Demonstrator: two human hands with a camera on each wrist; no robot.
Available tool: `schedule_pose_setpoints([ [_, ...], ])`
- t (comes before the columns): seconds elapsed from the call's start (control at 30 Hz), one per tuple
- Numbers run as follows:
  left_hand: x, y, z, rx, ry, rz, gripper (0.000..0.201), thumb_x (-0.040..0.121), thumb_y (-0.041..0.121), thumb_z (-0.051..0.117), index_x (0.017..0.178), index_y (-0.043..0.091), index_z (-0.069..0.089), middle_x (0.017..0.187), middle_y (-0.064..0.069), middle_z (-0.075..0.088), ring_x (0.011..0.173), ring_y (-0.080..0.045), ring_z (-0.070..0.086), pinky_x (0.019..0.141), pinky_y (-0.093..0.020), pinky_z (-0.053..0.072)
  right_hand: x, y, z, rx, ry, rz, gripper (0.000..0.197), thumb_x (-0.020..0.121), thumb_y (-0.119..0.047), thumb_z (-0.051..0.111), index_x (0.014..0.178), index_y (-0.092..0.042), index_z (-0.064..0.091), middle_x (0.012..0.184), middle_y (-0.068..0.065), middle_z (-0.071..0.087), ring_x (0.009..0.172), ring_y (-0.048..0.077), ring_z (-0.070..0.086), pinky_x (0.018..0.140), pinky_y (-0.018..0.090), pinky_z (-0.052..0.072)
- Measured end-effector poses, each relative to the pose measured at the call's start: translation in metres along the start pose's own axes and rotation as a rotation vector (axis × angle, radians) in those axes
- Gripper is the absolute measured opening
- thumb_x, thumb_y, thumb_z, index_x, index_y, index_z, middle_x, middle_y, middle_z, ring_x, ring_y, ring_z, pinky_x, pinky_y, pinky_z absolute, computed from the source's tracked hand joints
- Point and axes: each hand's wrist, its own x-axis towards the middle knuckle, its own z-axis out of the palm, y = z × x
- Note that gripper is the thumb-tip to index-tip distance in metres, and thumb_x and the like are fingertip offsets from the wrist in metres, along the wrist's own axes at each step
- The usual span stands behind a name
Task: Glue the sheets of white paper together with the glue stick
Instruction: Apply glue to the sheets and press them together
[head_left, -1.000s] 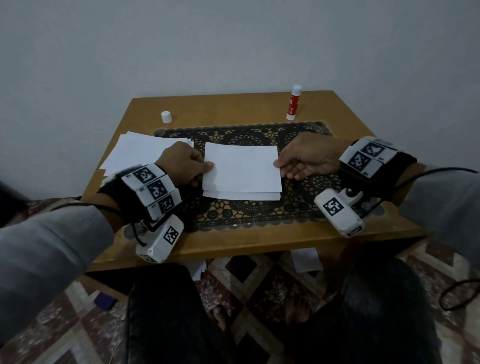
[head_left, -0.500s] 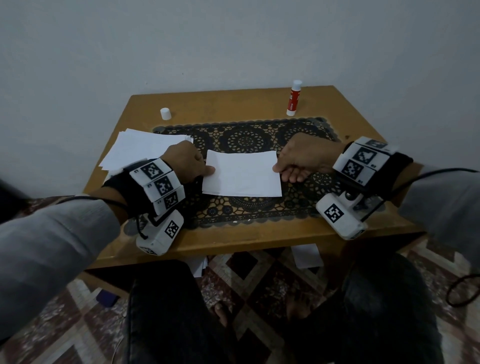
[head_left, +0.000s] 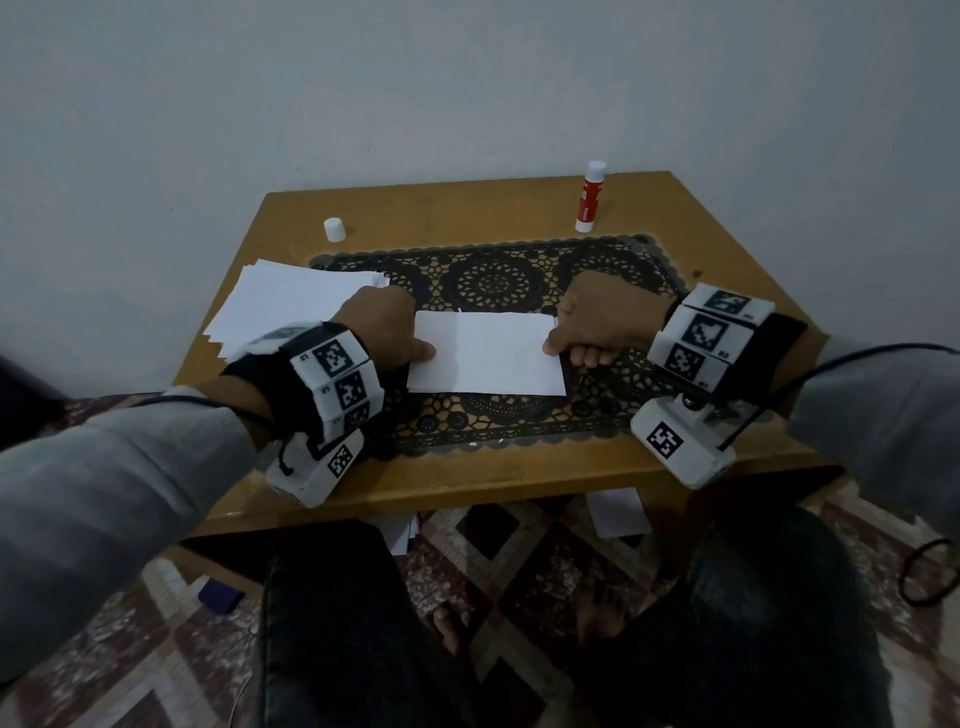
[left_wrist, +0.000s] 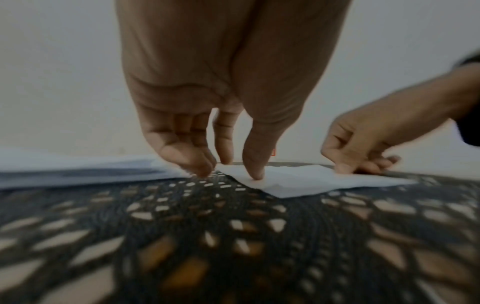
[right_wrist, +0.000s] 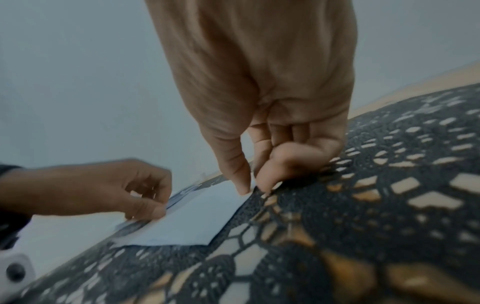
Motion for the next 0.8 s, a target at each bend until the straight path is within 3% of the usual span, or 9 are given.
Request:
schedule_pose_setpoints([
  [0.1, -0.008, 0.009, 0.003, 0.068, 0.121, 0.224, 0.027, 0.086, 0.029, 0.065, 0.106, 0.015, 0.054, 0.118, -0.010, 0.053, 0.105, -0.026, 0.051, 0.085, -0.037, 0.045, 0.001, -0.003, -0.001, -0.244, 0.069, -0.087, 0.037, 0.082, -0.026, 0.074, 0.057, -0.007, 0.055, 0.051, 0.005, 0.057, 0.043, 0.016, 0.049, 0.047, 0.026, 0.042],
  [0.17, -0.014, 0.019, 0.008, 0.164, 0.017, 0.369, 0.048, 0.090, 0.034, 0.058, 0.133, 0.019, 0.044, 0.139, -0.010, 0.040, 0.127, -0.028, 0.038, 0.102, -0.043, 0.039, -0.002, -0.007, 0.001, -0.444, 0.151, -0.162, 0.040, 0.082, -0.029, 0.074, 0.060, -0.010, 0.046, 0.059, 0.004, 0.053, 0.050, 0.017, 0.045, 0.049, 0.027, 0.035],
  [0.27, -0.020, 0.030, 0.016, 0.324, -0.247, 0.331, 0.066, 0.099, 0.039, 0.039, 0.152, 0.016, 0.007, 0.160, -0.010, 0.001, 0.147, -0.028, 0.003, 0.113, -0.055, 0.021, -0.019, -0.017, 0.009, -0.594, 0.246, -0.272, 0.031, 0.087, -0.032, 0.066, 0.100, -0.009, 0.051, 0.107, 0.012, 0.057, 0.092, 0.027, 0.054, 0.071, 0.035, 0.044],
  [0.33, -0.018, 0.029, 0.019, 0.346, -0.307, 0.298, 0.067, 0.101, 0.040, 0.030, 0.152, 0.012, -0.005, 0.159, -0.008, -0.013, 0.147, -0.025, -0.007, 0.114, -0.056, 0.017, -0.032, -0.022, 0.020, -0.668, 0.060, -0.361, 0.063, 0.091, -0.049, 0.057, 0.133, -0.004, 0.040, 0.139, 0.017, 0.042, 0.125, 0.031, 0.042, 0.098, 0.041, 0.043],
  [0.4, -0.018, 0.028, 0.021, 0.375, -0.325, 0.300, 0.068, 0.101, 0.042, 0.025, 0.151, 0.010, -0.009, 0.159, -0.007, -0.016, 0.147, -0.024, -0.009, 0.115, -0.054, 0.015, -0.041, -0.024, 0.034, -0.753, -0.212, -0.370, 0.092, 0.093, -0.063, 0.040, 0.151, 0.001, 0.010, 0.159, 0.020, 0.007, 0.147, 0.034, 0.011, 0.118, 0.044, 0.022],
  [0.5, -0.016, 0.026, 0.022, 0.393, -0.325, 0.301, 0.068, 0.101, 0.044, 0.023, 0.151, 0.010, -0.010, 0.158, -0.007, -0.017, 0.147, -0.024, -0.009, 0.116, -0.053, 0.013, -0.035, -0.021, 0.034, -0.750, -0.292, -0.275, 0.098, 0.092, -0.068, 0.025, 0.150, 0.002, -0.012, 0.159, 0.020, -0.017, 0.148, 0.031, -0.013, 0.122, 0.043, 0.007],
  [0.6, -0.016, 0.026, 0.023, 0.398, -0.318, 0.306, 0.068, 0.101, 0.044, 0.023, 0.151, 0.011, -0.010, 0.159, -0.007, -0.016, 0.147, -0.024, -0.009, 0.117, -0.052, 0.012, -0.029, -0.023, 0.029, -0.720, -0.236, -0.169, 0.099, 0.091, -0.070, 0.020, 0.149, 0.004, -0.012, 0.158, 0.021, -0.017, 0.148, 0.033, -0.013, 0.121, 0.045, 0.007],
  [0.73, -0.014, 0.025, 0.023, 0.397, -0.338, 0.301, 0.068, 0.101, 0.044, 0.023, 0.151, 0.011, -0.011, 0.158, -0.008, -0.018, 0.147, -0.024, -0.011, 0.117, -0.052, 0.009, -0.034, -0.022, 0.038, -0.798, -0.341, -0.245, 0.101, 0.089, -0.072, 0.018, 0.149, 0.003, -0.013, 0.157, 0.022, -0.019, 0.147, 0.034, -0.014, 0.121, 0.045, 0.006],
  [0.8, -0.014, 0.027, 0.022, 0.397, -0.322, 0.307, 0.069, 0.101, 0.044, 0.025, 0.151, 0.011, -0.008, 0.159, -0.007, -0.015, 0.147, -0.024, -0.008, 0.117, -0.052, 0.012, -0.030, -0.024, 0.028, -0.772, -0.308, -0.220, 0.095, 0.093, -0.067, 0.021, 0.151, 0.006, 0.002, 0.159, 0.024, -0.004, 0.148, 0.035, 0.003, 0.120, 0.044, 0.016],
])
